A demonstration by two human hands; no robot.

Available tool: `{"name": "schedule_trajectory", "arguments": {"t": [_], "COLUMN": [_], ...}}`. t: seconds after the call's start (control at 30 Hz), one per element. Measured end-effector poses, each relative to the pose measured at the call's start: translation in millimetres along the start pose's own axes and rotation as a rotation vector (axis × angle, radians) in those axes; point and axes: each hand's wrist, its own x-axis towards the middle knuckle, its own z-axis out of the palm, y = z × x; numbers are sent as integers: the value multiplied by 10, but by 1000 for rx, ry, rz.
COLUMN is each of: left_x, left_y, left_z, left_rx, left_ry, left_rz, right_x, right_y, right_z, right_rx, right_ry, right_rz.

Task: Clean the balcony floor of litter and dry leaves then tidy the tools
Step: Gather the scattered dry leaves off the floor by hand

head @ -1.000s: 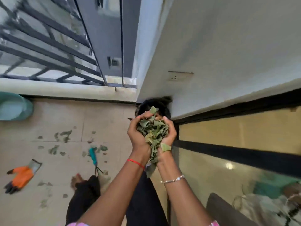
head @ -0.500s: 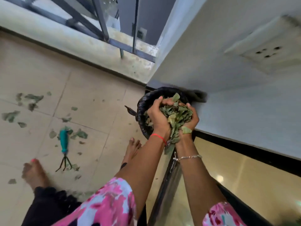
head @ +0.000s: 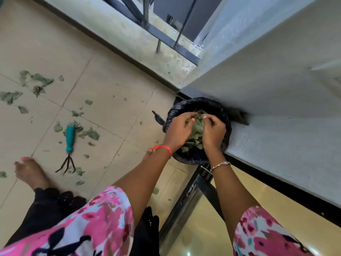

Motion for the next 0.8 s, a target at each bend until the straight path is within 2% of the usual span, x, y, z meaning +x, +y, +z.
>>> {"name": "schedule_trajectory", "arguments": {"t": [0.07, 0.2, 0.3, 0.4, 0.6, 0.7, 0.8], "left_x": [-96, -320, -566, -869, -1650, -2019, -2341], "left_y": [87, 142, -19, -284, -886, -1267, -1732], "left_z": [-269, -939, -1559, -2230, -3499, -3875, -4119], "left_rx": [-16, -124, -119, -80, -101, -110, -154], "left_ry": [87, 270, 384, 524, 827, 889, 858], "left_rz": [17, -3, -18, -51, -123, -177, -271], "right_x": [-143, -523, -971, -1502, -2523, -2912, -3278], "right_y": [-211, -681, -1022, -1270, -1588, -1552, -1379], "right_z": [129, 635, 1185, 1711, 2661, 3048, 3397], "right_rx": [-39, -46, -54, -60, -185, -263, -313], "right_ry": [42, 16, -129, -346, -686, -784, -828], "right_rz": [-91, -308, -442, -512, -723, -778, -785]}}
